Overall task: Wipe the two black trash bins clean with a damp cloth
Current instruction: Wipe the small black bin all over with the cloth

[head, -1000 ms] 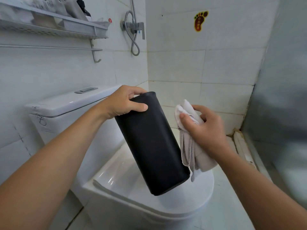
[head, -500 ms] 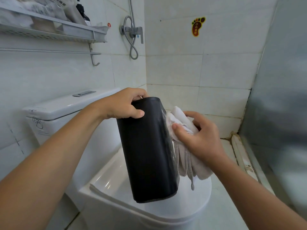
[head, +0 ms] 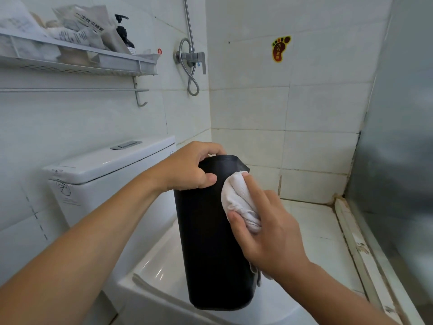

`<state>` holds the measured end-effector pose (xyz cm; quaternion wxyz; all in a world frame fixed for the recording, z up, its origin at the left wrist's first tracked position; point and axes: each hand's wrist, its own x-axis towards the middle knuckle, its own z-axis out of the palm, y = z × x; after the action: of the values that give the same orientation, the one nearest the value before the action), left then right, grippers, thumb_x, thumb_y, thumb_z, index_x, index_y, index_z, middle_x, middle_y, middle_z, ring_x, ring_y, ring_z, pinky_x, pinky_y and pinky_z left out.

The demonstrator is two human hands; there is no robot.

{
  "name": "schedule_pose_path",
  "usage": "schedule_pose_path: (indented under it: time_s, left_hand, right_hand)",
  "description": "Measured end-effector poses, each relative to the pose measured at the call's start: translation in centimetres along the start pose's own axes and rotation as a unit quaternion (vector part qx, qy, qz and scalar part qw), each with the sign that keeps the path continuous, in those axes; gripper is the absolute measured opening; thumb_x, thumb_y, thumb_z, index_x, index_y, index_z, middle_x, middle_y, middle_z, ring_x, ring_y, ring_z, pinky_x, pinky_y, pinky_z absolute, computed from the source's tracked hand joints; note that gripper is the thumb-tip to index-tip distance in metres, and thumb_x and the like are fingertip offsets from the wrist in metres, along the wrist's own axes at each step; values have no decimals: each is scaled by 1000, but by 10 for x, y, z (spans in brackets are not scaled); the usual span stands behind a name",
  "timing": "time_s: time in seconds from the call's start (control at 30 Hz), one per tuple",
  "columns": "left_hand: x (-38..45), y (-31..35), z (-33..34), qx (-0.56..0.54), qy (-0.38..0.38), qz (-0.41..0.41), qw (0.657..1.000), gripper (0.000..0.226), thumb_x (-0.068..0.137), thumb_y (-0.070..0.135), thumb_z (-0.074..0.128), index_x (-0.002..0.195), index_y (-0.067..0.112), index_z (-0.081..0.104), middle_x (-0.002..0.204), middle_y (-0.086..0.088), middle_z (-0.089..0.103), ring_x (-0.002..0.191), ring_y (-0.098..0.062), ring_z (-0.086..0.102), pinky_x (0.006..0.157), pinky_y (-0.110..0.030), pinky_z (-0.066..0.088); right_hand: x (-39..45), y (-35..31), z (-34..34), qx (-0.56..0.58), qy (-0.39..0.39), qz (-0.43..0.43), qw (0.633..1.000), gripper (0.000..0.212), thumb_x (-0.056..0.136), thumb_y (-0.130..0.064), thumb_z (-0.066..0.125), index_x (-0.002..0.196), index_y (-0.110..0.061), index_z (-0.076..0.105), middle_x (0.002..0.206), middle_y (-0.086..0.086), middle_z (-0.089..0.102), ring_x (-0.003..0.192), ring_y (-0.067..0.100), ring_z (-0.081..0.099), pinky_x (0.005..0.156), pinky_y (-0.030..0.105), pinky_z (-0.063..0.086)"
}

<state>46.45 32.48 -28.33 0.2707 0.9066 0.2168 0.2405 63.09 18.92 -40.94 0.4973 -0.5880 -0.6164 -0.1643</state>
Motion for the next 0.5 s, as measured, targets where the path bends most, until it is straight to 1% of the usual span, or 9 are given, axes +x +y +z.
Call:
schedule_pose_path:
  time_s: [0.07, 0.13, 0.17, 0.23, 0.27, 0.33, 0.37, 0.43, 0.5]
  left_hand:
    - [0, 3, 2, -3, 1, 3, 1000, 39, 71, 11, 61, 107, 23, 73, 102, -2, 75, 101, -24, 72, 87, -49, 60]
    - [0, 6, 4, -9, -2, -3, 1000, 40, 72, 10, 61, 108, 20, 73, 100, -2, 75, 96, -19, 72, 75, -40, 60]
    - [0, 9, 6, -7, -10, 1, 1000, 41, 72, 9, 61, 108, 23, 73, 100, 1, 76, 96, -20, 72, 77, -41, 60]
    - [0, 13, 10, 10, -16, 15, 1000, 43, 73, 11, 63, 111, 29, 73, 105, 6, 77, 104, -22, 73, 94, -47, 59]
    - [1, 15, 11, 16, -14, 18, 1000, 43, 74, 12, 64, 111, 30, 73, 107, 6, 77, 107, -21, 72, 99, -49, 57]
    - [1, 15, 10, 12, -4, 14, 1000, 42, 72, 11, 64, 106, 34, 73, 105, 6, 77, 105, -18, 73, 98, -48, 57]
    - [2, 11, 8, 5, 8, 5, 1000, 42, 71, 10, 64, 104, 34, 73, 102, 4, 78, 102, -20, 73, 95, -49, 58]
    - [2, 2, 2, -11, 34, -18, 999, 41, 68, 9, 63, 104, 26, 75, 102, -4, 78, 100, -28, 74, 92, -54, 59]
    - [-1, -7, -3, -27, 52, -37, 998, 42, 67, 7, 62, 102, 24, 76, 100, -4, 79, 98, -26, 75, 86, -50, 61]
  right_hand:
    - [4, -2, -2, -24, 18, -13, 999, 64, 94, -59, 53, 151, -30, 47, 91, -8, 56, 65, 15, 56, 49, 35, 53]
    - [14, -6, -7, -21, 33, -10, 999, 62, 93, -60, 54, 148, -32, 49, 93, -8, 60, 67, 16, 59, 52, 37, 55]
    - [21, -8, -10, -9, 42, -2, 999, 62, 92, -60, 55, 147, -33, 49, 96, -7, 63, 72, 17, 62, 55, 38, 56]
    - [37, -9, -15, 10, 53, 19, 998, 61, 91, -61, 56, 147, -37, 48, 102, -7, 65, 80, 17, 65, 61, 40, 58]
    - [43, -9, -16, 11, 51, 28, 998, 61, 90, -62, 56, 147, -40, 48, 102, -7, 65, 81, 17, 65, 63, 41, 58]
    - [48, -9, -15, 11, 43, 33, 998, 61, 89, -63, 55, 146, -42, 48, 96, -8, 64, 79, 17, 64, 62, 41, 57]
    - [45, -8, -13, 11, 37, 30, 999, 61, 88, -63, 56, 145, -42, 49, 93, -8, 62, 76, 17, 63, 61, 40, 57]
    - [32, -5, -7, 8, 11, 18, 1000, 61, 86, -61, 57, 143, -40, 53, 89, -10, 61, 70, 17, 61, 57, 39, 56]
    - [18, -3, -3, -1, -19, 1, 1000, 62, 83, -60, 58, 142, -38, 57, 87, -11, 60, 67, 15, 60, 55, 38, 55]
